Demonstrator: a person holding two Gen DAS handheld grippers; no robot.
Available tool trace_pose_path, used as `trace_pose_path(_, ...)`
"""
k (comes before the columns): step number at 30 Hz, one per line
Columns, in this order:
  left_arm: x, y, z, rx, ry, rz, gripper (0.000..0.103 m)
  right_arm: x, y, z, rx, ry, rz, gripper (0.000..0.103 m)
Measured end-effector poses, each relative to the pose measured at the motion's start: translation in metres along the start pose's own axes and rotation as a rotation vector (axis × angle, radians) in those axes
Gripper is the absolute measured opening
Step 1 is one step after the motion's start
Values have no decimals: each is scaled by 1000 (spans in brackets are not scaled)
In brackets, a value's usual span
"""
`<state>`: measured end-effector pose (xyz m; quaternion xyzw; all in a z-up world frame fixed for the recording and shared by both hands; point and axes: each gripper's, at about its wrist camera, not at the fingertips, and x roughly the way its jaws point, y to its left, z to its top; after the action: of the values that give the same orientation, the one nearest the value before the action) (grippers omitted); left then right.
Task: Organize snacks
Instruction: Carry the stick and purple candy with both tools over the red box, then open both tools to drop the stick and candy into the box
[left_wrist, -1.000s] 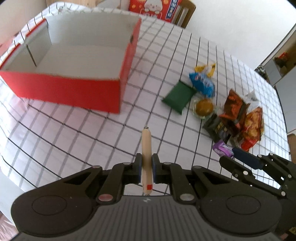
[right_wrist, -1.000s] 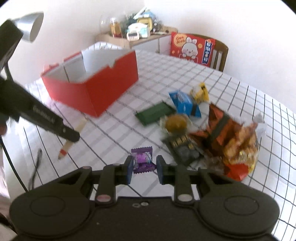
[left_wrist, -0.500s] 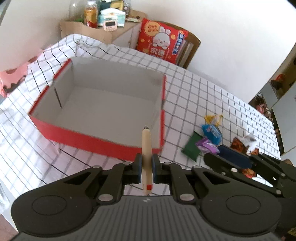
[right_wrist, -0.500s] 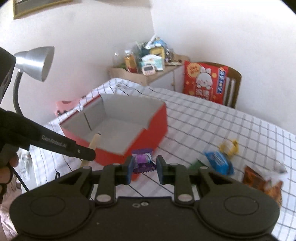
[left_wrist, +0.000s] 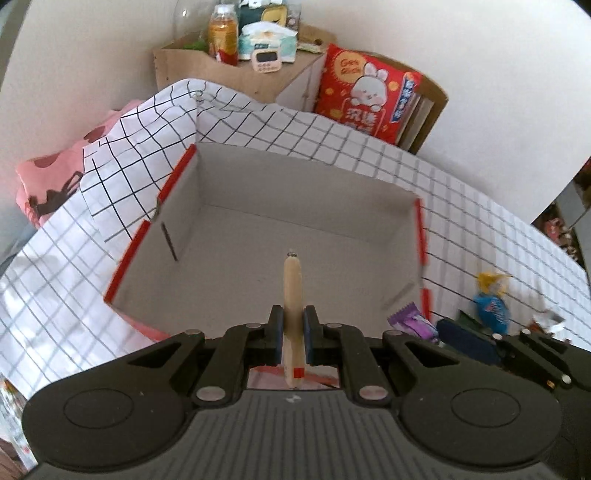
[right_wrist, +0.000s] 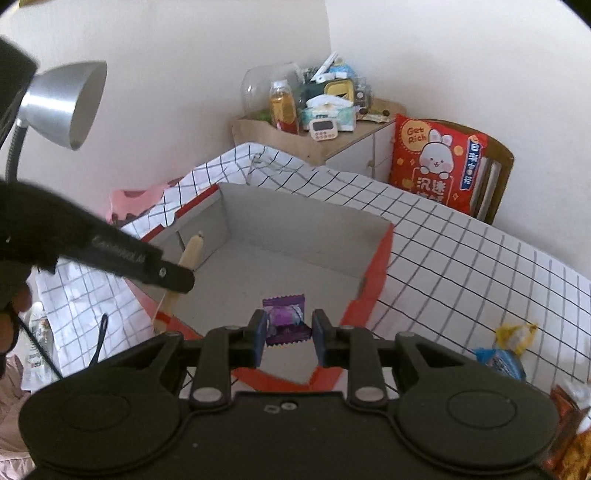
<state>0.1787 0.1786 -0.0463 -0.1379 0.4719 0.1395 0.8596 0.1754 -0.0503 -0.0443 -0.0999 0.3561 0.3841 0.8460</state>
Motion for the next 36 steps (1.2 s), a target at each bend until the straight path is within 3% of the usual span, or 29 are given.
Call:
trace_pose_path(10, 53, 13, 27, 17, 74, 58, 11, 53, 19, 10, -37, 90, -31, 25)
trace_pose_path(23, 86, 8, 13, 40, 156, 59, 11, 73, 19, 6, -22, 173, -24, 25)
trace_pose_path(30, 82, 11, 8, 13, 161, 37, 12, 68, 16, 6, -6, 173, -11, 32)
trace_pose_path(36, 71, 12, 3, 14, 140, 24, 25, 52, 14, 6, 14, 138, 11, 45)
